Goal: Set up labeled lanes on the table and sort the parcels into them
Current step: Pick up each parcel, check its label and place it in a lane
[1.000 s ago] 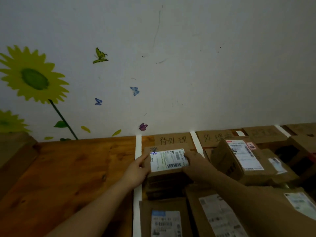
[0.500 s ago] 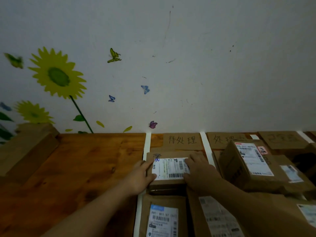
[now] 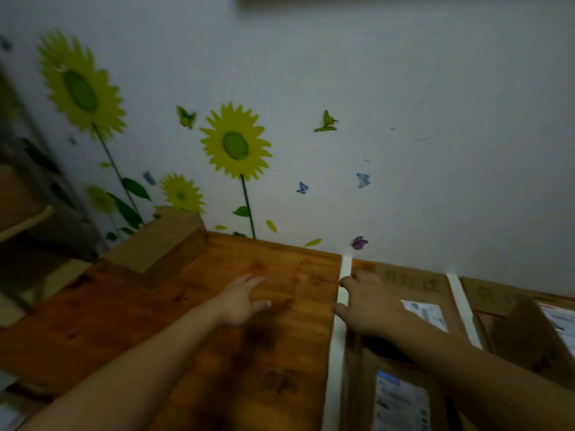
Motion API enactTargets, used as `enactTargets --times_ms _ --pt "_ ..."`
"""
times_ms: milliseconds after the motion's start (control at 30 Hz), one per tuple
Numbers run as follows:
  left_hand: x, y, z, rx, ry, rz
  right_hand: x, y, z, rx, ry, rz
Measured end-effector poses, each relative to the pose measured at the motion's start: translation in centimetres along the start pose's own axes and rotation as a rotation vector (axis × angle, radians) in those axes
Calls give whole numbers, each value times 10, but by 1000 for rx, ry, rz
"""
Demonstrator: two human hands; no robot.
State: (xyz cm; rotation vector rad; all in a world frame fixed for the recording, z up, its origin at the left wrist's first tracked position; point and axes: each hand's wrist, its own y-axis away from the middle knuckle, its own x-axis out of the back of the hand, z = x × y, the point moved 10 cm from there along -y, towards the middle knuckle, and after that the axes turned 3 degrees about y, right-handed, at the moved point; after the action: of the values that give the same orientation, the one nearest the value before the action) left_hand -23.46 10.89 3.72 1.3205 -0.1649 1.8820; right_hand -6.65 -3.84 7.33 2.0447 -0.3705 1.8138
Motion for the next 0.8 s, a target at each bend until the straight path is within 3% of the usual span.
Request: enactTargets --times_ms 167,400,800 --pt "68 35 -139 118 22 67 -10 -35 -127 58 -49 -72" --pt "149 73 -276 254 152 164 -29 -79 -264 36 -247 -162" --pt "203 6 -376 315 235 197 -55 -195 -376 54 -319 -228"
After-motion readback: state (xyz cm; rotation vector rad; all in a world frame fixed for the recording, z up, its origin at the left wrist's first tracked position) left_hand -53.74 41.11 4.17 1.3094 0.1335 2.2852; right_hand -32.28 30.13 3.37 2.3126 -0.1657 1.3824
